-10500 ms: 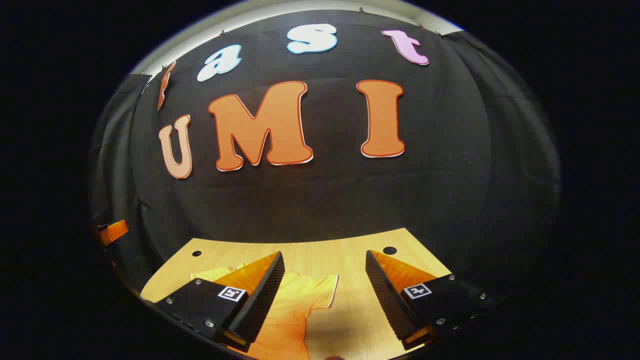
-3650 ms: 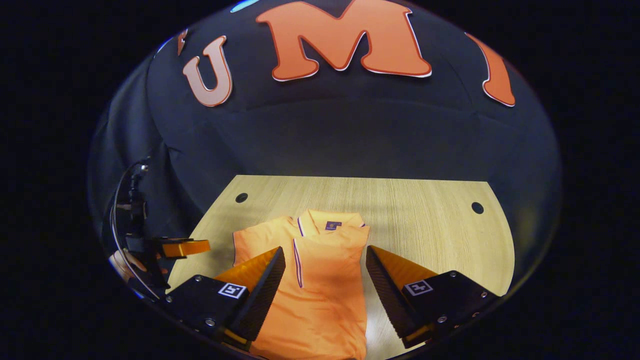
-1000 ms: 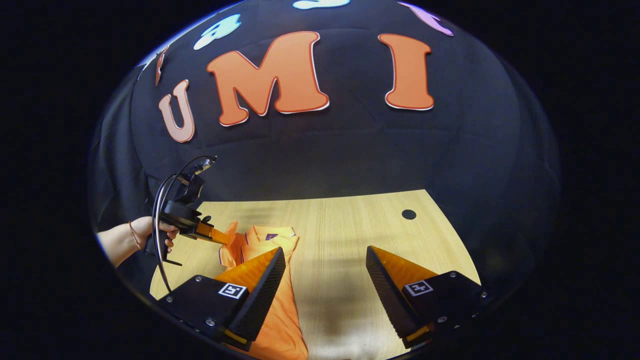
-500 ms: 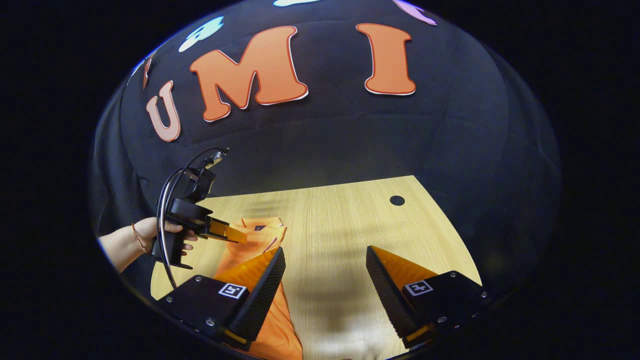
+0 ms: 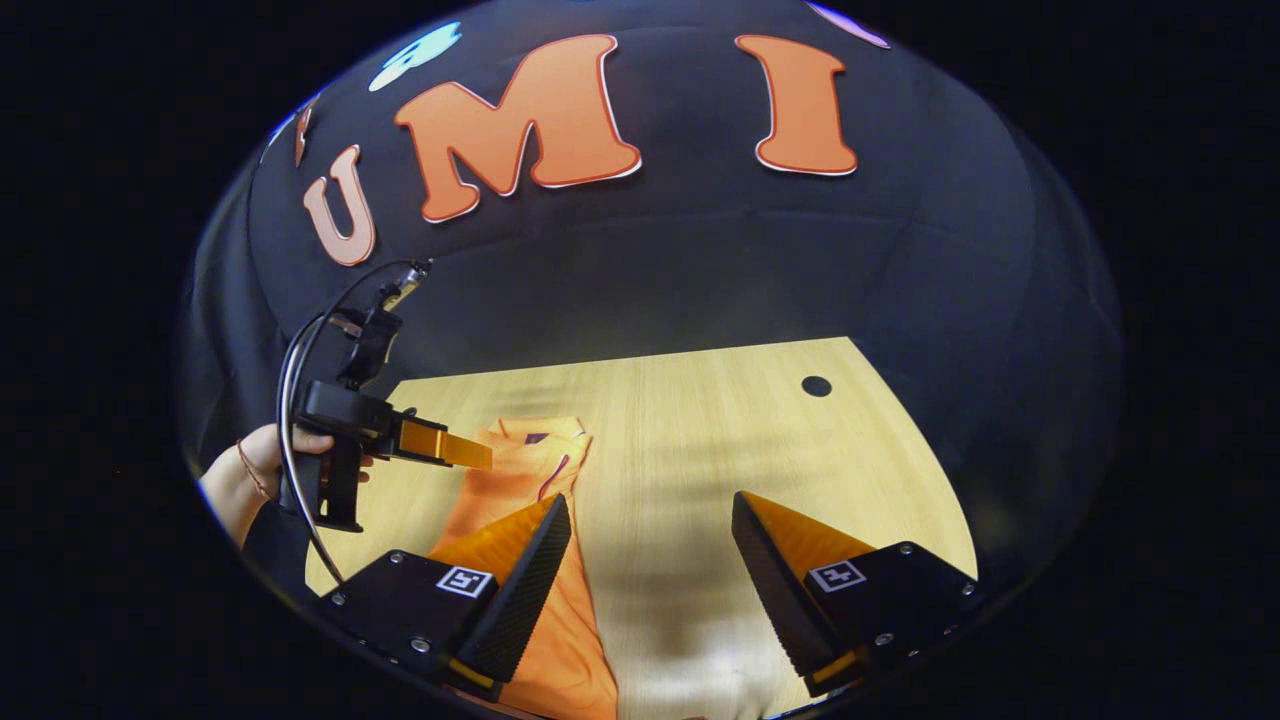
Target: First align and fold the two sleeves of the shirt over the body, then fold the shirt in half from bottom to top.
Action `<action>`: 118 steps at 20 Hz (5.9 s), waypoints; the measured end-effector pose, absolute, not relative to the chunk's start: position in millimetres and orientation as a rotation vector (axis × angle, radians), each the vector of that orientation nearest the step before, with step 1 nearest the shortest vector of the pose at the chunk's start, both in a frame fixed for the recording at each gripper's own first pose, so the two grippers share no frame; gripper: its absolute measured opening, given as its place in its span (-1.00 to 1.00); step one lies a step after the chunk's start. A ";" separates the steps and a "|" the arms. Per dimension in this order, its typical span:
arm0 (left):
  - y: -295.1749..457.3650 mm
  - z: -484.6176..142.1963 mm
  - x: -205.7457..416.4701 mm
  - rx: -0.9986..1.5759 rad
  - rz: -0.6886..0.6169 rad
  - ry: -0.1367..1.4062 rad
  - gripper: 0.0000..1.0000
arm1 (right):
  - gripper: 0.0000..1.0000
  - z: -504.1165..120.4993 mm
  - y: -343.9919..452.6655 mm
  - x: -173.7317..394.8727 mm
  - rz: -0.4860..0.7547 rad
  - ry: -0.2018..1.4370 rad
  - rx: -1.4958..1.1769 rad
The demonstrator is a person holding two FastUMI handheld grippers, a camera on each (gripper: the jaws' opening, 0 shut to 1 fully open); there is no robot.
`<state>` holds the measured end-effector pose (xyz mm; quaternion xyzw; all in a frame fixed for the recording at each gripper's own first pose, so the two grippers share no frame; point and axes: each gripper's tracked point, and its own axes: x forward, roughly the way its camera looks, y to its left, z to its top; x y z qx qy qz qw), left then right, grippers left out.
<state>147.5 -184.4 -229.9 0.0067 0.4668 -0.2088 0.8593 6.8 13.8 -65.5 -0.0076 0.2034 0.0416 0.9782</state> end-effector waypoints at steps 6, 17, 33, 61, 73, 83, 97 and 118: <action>-115.5 -238.0 93.1 0.014 -0.389 0.974 0.97 | 0.98 -112.5 59.7 3.0 0.150 0.532 -0.078; -7.9 -304.4 -18.5 0.014 -0.312 1.089 0.97 | 0.98 -218.4 98.1 -44.7 0.139 0.774 -0.161; 6.1 -408.5 -153.0 0.111 -0.248 1.285 0.97 | 0.99 -359.8 71.8 -176.0 0.012 1.144 -0.211; -5.1 -417.4 -146.7 0.053 -0.251 1.240 -0.98 | -0.99 -370.8 73.3 -185.6 0.045 1.178 -0.183; -22.2 -371.0 -108.7 0.090 -0.286 1.119 -0.98 | -1.00 -310.7 82.1 -143.4 0.083 1.070 -0.128; -44.5 -325.9 -13.4 0.132 -0.333 0.984 -0.97 | -0.99 -244.8 88.5 -57.8 0.091 0.925 -0.107; -62.4 -260.6 171.5 0.086 -0.323 0.801 -0.99 | -0.99 -150.6 104.6 104.7 0.088 0.739 -0.073; -57.2 -282.8 299.8 0.131 -0.223 0.797 0.44 | 0.14 -186.3 107.8 240.0 0.025 0.730 -0.070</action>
